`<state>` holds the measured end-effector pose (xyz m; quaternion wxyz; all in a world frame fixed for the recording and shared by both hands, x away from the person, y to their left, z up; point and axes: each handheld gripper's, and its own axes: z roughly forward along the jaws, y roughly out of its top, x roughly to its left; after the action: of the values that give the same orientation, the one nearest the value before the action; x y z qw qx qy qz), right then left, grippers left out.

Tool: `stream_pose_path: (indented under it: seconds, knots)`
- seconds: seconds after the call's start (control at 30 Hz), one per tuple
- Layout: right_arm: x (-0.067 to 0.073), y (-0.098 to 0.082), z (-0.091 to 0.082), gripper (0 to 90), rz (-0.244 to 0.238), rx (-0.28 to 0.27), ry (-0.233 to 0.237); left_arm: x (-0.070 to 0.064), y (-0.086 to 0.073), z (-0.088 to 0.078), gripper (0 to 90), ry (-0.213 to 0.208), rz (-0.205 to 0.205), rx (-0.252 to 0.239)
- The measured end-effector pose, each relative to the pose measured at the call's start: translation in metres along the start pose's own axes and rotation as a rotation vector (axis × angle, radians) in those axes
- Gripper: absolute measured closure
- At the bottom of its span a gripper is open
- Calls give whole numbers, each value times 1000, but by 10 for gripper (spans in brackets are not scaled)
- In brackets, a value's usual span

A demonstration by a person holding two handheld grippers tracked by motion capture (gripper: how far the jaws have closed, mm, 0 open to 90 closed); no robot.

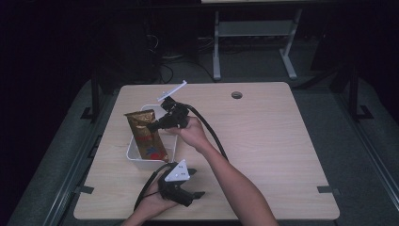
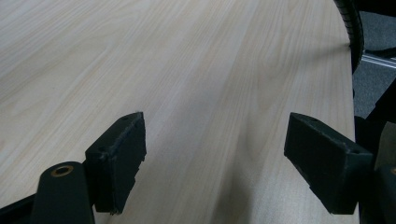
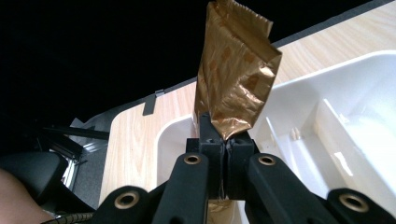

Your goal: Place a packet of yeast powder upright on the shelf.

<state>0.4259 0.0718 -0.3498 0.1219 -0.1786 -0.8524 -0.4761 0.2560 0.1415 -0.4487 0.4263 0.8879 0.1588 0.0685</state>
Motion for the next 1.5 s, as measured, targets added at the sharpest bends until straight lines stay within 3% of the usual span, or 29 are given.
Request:
stream_pose_path:
  seconds: [0.97,1.3,1.5]
  knots:
    - [-6,-21,16,870,22,-16,20,0,-1,0,202,-5,-1,1]
    - [-8,-24,10,833,33,-15,5,0,-1,1,202,-7,-5,1]
    - [-8,-24,7,756,37,-11,-7,0,-1,1,202,-6,-7,-1]
